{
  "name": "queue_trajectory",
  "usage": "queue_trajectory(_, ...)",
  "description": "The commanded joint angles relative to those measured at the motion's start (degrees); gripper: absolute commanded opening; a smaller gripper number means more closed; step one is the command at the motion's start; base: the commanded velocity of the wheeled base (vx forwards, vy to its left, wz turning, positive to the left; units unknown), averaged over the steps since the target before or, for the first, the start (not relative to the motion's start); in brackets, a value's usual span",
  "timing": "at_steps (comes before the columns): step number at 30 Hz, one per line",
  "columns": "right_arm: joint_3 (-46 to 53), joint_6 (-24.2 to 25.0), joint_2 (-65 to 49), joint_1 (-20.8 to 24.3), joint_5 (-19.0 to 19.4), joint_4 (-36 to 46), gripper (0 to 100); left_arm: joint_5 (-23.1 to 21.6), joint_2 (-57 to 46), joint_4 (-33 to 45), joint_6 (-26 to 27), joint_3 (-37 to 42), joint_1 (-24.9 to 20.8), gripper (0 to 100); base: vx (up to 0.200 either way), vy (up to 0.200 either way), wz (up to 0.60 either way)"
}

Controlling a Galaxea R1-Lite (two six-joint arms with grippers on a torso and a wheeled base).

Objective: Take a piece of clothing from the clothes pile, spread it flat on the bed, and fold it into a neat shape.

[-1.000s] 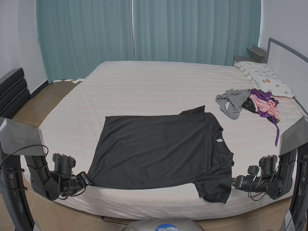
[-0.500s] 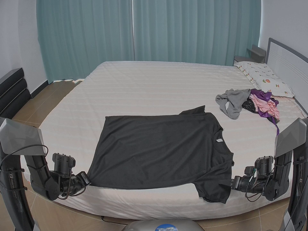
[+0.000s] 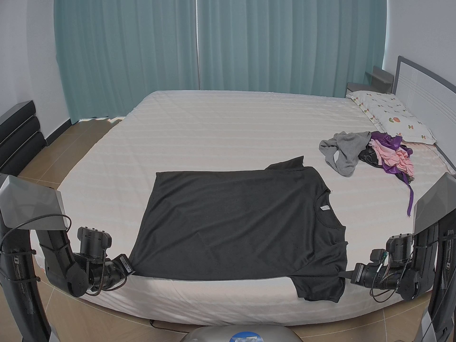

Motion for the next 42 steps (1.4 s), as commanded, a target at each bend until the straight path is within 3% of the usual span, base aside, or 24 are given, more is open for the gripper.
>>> queue_trajectory(1, 5.2, -0.23, -1.79, -1.55, 1.02, -3.46, 0, 0.09, -0.06, -0.02, 0.02, 0.34, 0.08, 0, 0.0, 0.0, 0.0)
queue_trajectory(8, 6.61, -1.02, -2.93, -2.87, 0.93, -2.67, 0, 0.18, -0.59, -0.02, 0.73, 2.36, 0.26, 0, 0.0, 0.0, 0.0)
queue_trajectory(15, 6.61, -5.15, -6.88, -3.22, 1.19, 7.96, 0, 0.26, -1.11, -3.36, 3.98, 6.58, 1.14, 0, 0.0, 0.0, 0.0)
queue_trajectory(27, 6.61, -6.64, -8.29, -4.54, 1.02, 12.18, 0, 0.18, 0.2, -6.08, 10.04, 9.75, 3.86, 0, 0.0, 0.0, 0.0)
queue_trajectory(42, 6.61, -12.18, -16.46, -4.81, 1.63, 25.81, 0, 0.18, -0.15, -7.23, 14.61, 13.53, 3.42, 0, 0.0, 0.0, 0.0)
